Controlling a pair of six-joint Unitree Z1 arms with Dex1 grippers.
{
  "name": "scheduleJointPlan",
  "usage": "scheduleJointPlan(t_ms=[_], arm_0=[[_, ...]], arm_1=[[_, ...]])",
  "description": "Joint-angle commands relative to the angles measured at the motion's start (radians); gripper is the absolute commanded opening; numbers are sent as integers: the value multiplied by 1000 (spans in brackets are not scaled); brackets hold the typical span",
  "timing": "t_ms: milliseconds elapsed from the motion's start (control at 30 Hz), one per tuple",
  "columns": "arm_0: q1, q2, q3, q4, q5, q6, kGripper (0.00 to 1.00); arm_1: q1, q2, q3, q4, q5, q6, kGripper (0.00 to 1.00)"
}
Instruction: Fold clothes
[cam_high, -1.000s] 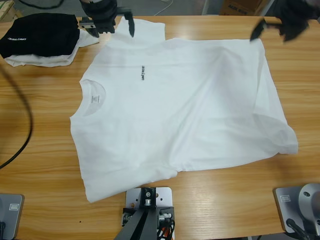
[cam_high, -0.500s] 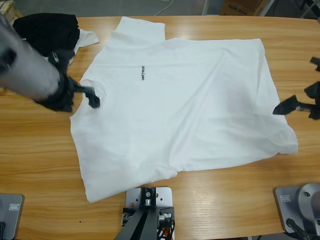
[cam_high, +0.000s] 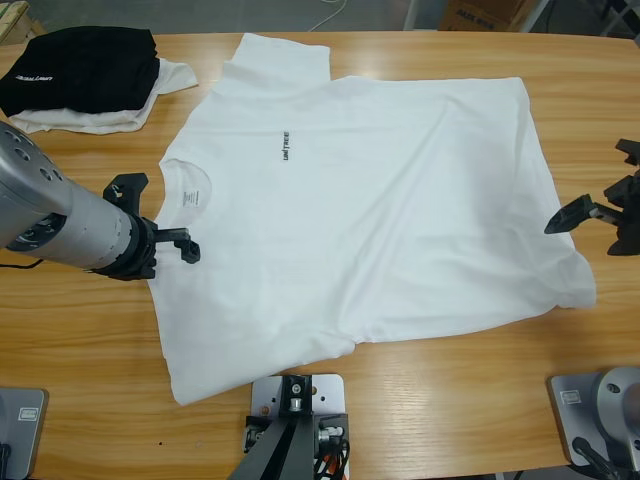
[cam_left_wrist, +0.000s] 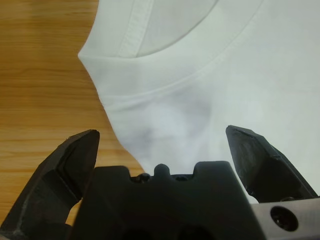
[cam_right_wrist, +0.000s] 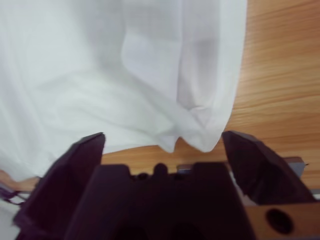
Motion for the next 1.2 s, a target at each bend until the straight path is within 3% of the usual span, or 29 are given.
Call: scheduleJointPlan(t_ms=[33, 67, 267, 367, 433, 467, 567, 733, 767, 833, 933, 1033, 1100, 1200], arm_0=[[-9, 21, 4, -19, -8, -10, 1000], [-9, 26, -2, -19, -8, -13, 1000], [-9, 4, 27, -19, -9, -39, 1000], [-9, -16, 45, -19, -9, -45, 1000], [-9, -16, 43, -19, -9, -44, 1000], [-9, -15, 42, -21, -9, -43, 999], [-9, 5, 42, -35, -9, -39, 999], [-9, 16, 39, -49, -18, -41, 1000], [-10, 16, 39, -49, -18, -41, 1000], [-10, 15, 42, -49, -20, -41, 999], [-10, 20, 43, -52, -21, -42, 1000], [-10, 27, 39, -58, -21, -42, 1000], [-10, 33, 39, -60, -21, -41, 1000], [-10, 45, 39, -63, -20, -39, 1000]], arm_1=[[-87, 101, 12, -9, 142, -73, 784], [-87, 108, 17, -11, 163, -73, 721], [-87, 218, 16, -13, 214, -100, 728], [-87, 231, 13, -17, 218, -104, 804], [-87, 199, 8, -17, 205, -104, 979], [-87, 173, 7, -16, 191, -104, 1000], [-87, 116, 8, -18, 164, -98, 1000], [-146, 239, 11, -21, 196, -86, 999], [-154, 253, 7, -13, 198, -92, 915], [-155, 256, 7, -8, 190, -95, 647], [-155, 269, 6, -3, 189, -94, 574], [-155, 268, 11, 0, 201, -98, 330], [-153, 243, 18, 1, 228, -101, 9], [-154, 223, 10, 33, 244, -101, 0]])
